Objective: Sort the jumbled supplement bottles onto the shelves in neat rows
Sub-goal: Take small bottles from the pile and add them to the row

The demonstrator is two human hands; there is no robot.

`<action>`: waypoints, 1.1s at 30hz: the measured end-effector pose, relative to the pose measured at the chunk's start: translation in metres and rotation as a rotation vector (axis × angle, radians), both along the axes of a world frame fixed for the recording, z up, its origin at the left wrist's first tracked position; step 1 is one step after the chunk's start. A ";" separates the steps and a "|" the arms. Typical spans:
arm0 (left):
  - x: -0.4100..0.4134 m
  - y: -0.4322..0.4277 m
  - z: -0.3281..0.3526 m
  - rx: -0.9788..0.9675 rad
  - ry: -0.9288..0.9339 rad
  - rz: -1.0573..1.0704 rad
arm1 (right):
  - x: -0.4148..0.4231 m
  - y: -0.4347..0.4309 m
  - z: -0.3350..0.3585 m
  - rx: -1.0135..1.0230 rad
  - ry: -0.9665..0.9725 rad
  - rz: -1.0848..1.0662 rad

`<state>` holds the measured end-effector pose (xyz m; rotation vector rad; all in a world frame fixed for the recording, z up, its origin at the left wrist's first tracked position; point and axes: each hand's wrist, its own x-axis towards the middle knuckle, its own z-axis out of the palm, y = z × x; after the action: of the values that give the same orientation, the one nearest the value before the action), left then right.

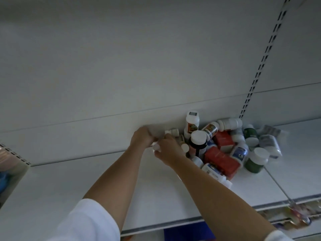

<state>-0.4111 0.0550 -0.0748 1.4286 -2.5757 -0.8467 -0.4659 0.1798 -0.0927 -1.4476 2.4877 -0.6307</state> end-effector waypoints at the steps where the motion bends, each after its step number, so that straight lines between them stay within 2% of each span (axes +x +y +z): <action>1: 0.000 0.001 0.000 -0.013 -0.008 0.003 | 0.000 0.006 0.004 -0.051 -0.035 -0.005; 5: 0.003 0.007 -0.005 -0.041 0.019 0.037 | 0.000 0.029 0.017 -0.253 -0.213 -0.133; 12: 0.003 0.024 -0.020 -0.095 0.090 -0.026 | -0.003 0.052 0.017 -0.431 -0.446 -0.331; 15: 0.010 0.032 -0.029 -0.141 0.123 -0.024 | -0.003 0.061 0.022 -0.538 -0.627 -0.371; 17: 0.021 0.038 -0.028 -0.111 0.241 -0.004 | -0.002 0.066 0.028 -0.541 -0.777 -0.368; 20: 0.048 0.055 -0.014 0.023 0.528 0.037 | 0.009 0.071 0.042 -0.611 -1.226 -0.420; 21: 0.058 0.062 -0.006 0.120 0.639 0.070 | 0.014 0.073 0.048 -0.653 -1.371 -0.446; 23: 0.078 0.079 0.010 0.447 0.853 0.204 | 0.027 0.076 0.062 -0.719 -1.538 -0.494; 25: 0.098 0.093 0.030 0.743 0.985 0.287 | 0.042 0.081 0.075 -0.769 -1.614 -0.474; 27: 0.115 0.105 0.054 0.906 1.064 0.312 | 0.057 0.088 0.088 -0.765 -1.605 -0.405; 29: 0.131 0.115 0.076 0.997 1.122 0.302 | 0.073 0.095 0.100 -0.758 -1.558 -0.343; 33: 0.157 0.130 0.108 0.989 1.123 0.203 | 0.106 0.109 0.130 -0.853 -1.596 -0.331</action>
<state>-0.2539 0.1847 0.0328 0.7895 -1.1442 -2.1848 -0.3600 0.2888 0.0375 -0.1625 1.0817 -1.9742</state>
